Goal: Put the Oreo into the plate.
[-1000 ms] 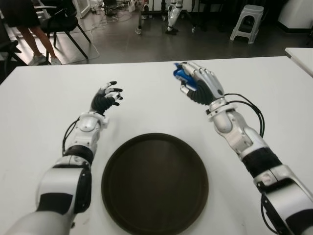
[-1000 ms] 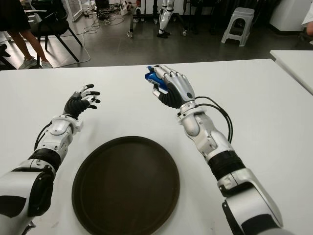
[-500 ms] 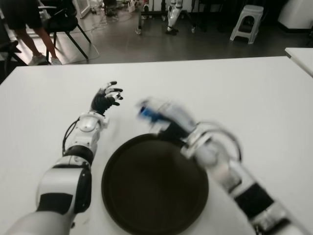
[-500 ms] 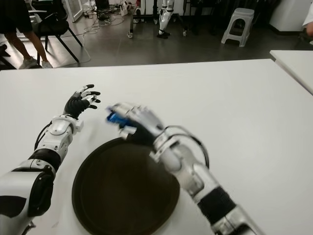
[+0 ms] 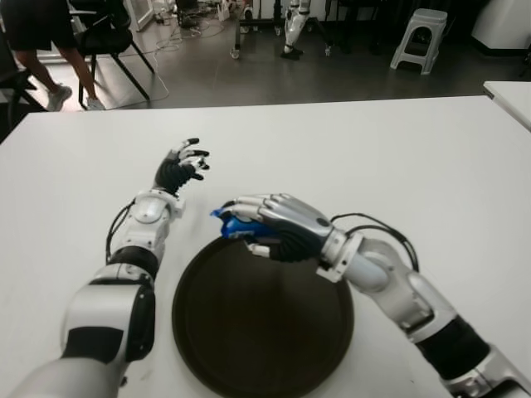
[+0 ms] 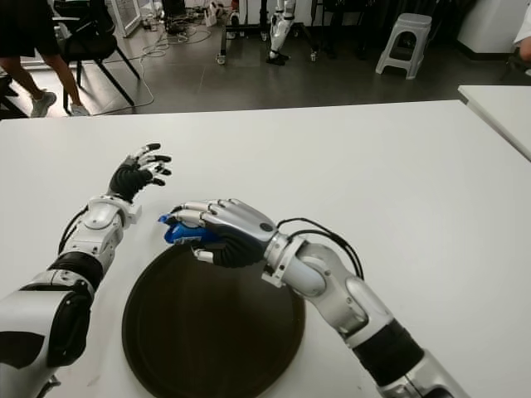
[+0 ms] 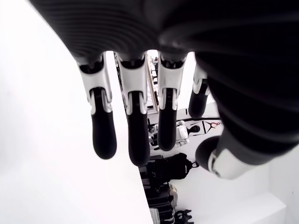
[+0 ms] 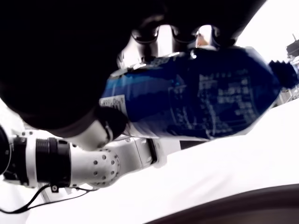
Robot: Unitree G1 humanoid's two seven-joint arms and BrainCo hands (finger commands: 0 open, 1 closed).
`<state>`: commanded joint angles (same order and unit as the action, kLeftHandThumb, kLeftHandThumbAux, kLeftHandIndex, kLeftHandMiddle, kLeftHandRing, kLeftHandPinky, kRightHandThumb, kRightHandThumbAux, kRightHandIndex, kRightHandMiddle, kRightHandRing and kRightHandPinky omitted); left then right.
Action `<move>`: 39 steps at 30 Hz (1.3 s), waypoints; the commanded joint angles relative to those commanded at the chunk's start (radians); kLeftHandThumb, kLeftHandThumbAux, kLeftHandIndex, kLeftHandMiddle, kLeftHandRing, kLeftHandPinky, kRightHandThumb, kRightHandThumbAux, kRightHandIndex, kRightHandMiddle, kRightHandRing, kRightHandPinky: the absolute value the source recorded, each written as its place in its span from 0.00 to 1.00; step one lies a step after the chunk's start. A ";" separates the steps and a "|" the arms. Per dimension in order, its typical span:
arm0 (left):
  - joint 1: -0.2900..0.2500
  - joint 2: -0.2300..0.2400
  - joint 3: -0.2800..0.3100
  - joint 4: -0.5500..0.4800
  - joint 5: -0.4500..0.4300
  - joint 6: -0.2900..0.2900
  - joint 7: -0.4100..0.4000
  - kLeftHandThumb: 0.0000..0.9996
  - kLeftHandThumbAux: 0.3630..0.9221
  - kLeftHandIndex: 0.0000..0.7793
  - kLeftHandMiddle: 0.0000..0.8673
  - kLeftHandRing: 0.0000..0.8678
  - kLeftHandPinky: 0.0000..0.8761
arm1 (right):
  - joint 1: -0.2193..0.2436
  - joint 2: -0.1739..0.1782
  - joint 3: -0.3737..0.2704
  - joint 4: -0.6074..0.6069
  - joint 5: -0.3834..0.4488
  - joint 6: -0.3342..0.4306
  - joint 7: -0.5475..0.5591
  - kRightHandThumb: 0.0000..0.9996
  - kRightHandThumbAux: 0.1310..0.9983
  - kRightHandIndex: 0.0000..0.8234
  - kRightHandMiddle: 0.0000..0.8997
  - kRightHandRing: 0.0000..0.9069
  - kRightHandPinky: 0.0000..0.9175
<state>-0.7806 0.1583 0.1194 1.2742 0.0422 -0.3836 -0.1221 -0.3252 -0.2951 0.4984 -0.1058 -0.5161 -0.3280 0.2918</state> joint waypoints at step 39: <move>0.002 -0.001 0.007 0.000 -0.004 -0.004 -0.017 0.25 0.49 0.20 0.35 0.43 0.50 | -0.024 -0.104 0.015 -0.069 -0.191 0.033 0.170 0.24 0.54 0.07 0.10 0.10 0.13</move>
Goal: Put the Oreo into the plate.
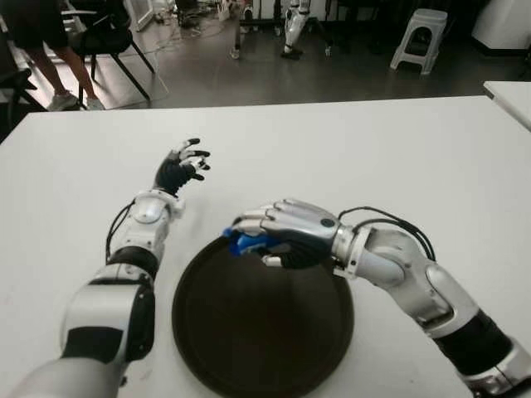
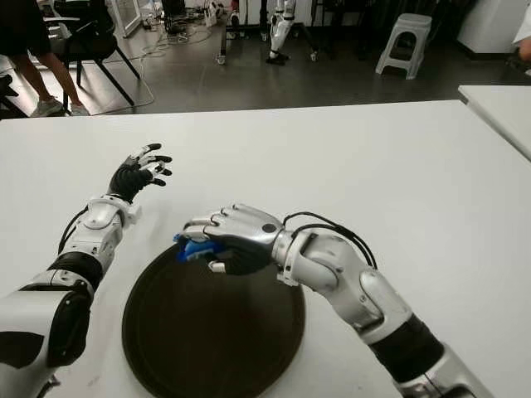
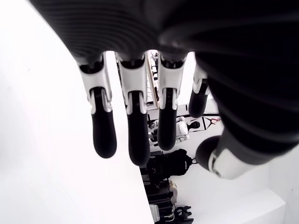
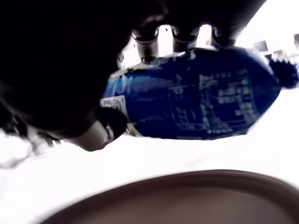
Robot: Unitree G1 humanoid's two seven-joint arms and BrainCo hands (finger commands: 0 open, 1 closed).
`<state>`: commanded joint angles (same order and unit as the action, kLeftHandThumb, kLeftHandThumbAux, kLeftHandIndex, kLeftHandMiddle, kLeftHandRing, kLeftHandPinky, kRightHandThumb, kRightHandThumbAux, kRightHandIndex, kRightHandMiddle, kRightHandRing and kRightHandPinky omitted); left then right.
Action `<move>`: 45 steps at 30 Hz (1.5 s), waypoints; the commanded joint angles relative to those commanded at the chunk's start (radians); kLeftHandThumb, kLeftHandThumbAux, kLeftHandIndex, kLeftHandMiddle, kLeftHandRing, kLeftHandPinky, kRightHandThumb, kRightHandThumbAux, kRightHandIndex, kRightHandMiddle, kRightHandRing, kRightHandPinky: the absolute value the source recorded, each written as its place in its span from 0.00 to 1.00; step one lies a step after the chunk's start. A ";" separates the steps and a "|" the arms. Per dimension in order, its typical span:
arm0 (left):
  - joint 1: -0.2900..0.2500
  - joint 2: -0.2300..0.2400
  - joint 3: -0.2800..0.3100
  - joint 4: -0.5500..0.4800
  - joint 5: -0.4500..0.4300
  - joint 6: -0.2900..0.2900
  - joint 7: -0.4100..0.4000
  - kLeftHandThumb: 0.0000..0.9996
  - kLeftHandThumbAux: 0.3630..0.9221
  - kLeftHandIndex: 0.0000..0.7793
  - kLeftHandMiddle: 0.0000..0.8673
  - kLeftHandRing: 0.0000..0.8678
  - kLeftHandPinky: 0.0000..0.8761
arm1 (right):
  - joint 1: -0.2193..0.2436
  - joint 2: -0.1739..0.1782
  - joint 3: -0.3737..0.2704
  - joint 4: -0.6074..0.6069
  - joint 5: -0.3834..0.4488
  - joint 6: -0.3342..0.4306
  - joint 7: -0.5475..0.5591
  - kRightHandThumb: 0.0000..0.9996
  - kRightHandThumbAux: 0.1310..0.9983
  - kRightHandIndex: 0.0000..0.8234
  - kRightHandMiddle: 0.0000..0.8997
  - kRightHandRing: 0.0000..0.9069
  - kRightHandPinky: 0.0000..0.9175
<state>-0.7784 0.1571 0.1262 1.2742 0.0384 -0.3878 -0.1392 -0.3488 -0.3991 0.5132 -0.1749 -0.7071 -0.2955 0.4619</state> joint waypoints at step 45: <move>-0.007 -0.012 -0.005 -0.002 0.007 0.019 0.034 0.26 0.53 0.21 0.37 0.44 0.50 | -0.026 0.011 -0.018 0.060 -0.027 0.072 0.025 0.00 0.36 0.00 0.00 0.00 0.00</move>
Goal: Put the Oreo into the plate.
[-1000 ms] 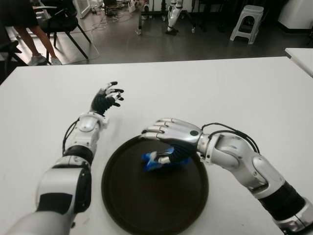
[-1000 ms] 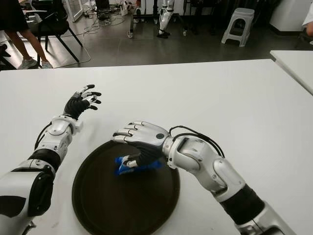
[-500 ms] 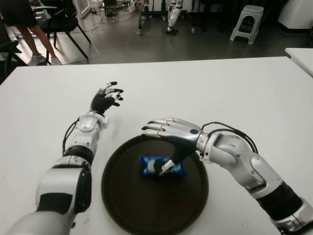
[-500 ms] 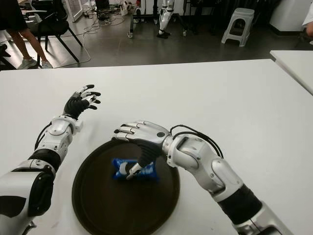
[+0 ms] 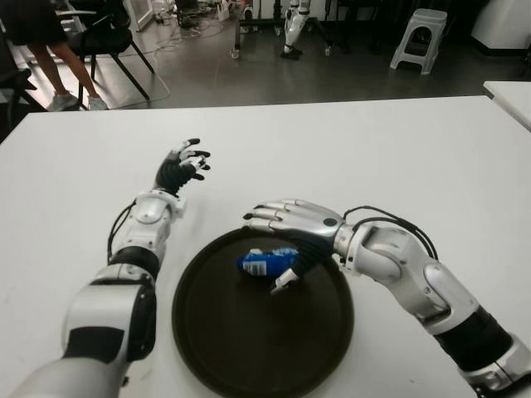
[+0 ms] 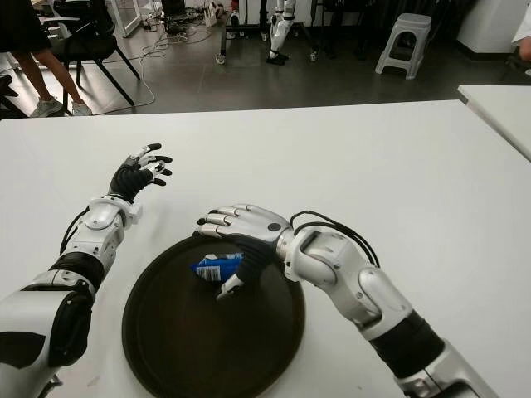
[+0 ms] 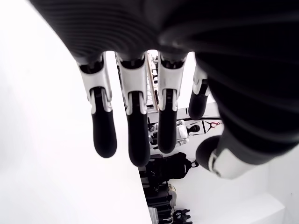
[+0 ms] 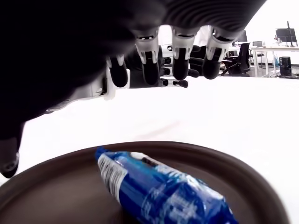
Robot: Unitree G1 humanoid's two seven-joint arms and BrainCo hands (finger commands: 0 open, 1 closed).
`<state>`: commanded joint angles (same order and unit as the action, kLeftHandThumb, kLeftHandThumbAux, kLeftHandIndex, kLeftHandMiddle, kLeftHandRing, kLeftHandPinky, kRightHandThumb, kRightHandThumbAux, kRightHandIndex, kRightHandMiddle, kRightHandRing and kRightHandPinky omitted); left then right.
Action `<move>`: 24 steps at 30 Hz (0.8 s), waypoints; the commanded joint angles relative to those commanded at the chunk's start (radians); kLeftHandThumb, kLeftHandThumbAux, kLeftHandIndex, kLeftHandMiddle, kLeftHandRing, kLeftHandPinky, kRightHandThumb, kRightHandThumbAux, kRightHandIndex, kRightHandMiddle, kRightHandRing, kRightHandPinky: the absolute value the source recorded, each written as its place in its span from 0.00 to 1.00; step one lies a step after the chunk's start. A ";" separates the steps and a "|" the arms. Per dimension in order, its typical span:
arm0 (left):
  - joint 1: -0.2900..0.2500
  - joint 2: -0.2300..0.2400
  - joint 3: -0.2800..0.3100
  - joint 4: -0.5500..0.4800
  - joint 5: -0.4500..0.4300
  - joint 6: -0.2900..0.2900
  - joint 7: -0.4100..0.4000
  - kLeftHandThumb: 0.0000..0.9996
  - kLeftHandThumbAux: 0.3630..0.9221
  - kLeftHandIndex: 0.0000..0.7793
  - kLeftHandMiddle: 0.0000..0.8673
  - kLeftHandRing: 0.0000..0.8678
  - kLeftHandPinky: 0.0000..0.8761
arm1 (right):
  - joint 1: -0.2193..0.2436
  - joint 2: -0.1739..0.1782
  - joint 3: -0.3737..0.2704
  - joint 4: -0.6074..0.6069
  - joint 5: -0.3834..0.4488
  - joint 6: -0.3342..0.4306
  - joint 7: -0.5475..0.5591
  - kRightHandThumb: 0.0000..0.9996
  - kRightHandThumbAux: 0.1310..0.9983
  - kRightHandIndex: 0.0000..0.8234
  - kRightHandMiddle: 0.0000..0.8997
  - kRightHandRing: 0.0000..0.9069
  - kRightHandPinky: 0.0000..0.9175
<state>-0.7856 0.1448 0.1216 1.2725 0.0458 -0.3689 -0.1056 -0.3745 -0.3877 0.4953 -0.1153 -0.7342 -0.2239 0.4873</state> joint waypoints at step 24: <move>0.004 -0.002 0.007 0.004 -0.005 -0.010 -0.007 0.25 0.50 0.22 0.37 0.45 0.53 | -0.396 0.129 -0.299 1.211 0.322 -0.128 -0.426 0.26 0.54 0.10 0.20 0.25 0.32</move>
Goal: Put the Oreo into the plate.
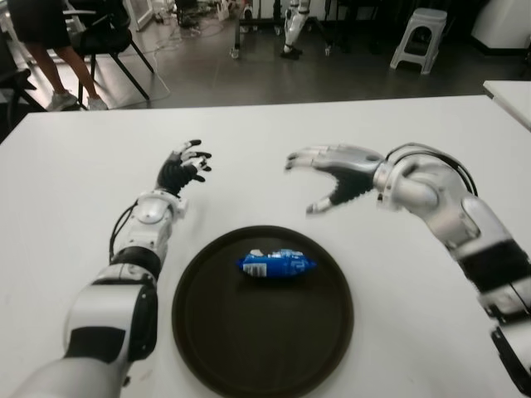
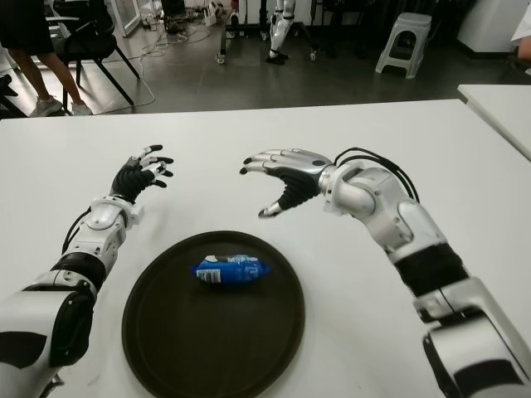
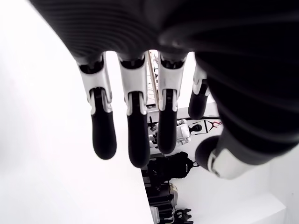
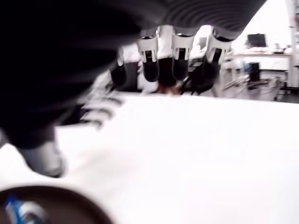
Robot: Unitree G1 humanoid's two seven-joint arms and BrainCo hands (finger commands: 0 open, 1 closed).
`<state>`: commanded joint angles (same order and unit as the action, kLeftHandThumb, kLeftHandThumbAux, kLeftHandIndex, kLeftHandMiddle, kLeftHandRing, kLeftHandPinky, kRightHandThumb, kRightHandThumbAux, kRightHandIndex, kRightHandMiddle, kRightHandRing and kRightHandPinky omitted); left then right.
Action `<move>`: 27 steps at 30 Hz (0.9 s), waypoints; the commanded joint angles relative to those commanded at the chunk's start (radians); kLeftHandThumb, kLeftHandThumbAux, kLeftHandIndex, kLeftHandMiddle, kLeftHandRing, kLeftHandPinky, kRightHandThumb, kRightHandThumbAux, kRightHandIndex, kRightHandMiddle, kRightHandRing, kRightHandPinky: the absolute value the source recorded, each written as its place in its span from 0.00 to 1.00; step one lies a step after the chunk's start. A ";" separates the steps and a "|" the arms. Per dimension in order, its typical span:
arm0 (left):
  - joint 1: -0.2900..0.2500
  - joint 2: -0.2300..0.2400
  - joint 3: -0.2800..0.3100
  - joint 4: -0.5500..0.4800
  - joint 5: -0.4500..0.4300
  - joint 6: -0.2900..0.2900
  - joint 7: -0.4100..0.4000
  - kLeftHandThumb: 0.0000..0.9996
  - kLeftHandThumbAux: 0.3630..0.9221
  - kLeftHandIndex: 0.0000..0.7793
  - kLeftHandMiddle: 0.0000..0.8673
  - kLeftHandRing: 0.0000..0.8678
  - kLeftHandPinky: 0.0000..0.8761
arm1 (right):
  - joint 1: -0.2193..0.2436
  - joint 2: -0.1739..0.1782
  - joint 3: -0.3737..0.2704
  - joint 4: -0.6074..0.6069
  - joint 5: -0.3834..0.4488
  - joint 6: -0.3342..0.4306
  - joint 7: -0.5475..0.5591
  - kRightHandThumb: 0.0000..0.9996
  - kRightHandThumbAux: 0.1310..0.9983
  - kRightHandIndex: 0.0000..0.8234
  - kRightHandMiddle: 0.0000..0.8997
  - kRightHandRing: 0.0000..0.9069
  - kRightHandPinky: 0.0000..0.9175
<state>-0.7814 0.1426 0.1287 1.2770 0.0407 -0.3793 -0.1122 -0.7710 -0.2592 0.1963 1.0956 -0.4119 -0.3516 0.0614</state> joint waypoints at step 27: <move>0.004 0.010 -0.005 0.006 0.007 0.001 -0.010 0.24 0.48 0.22 0.37 0.45 0.52 | -0.017 0.106 -0.164 0.205 0.168 -0.069 -0.298 0.68 0.69 0.50 0.45 0.47 0.46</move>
<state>-0.7777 0.1522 0.1242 1.2829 0.0473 -0.3786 -0.1221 -0.7875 -0.1528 0.0324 1.3004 -0.2443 -0.4203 -0.2370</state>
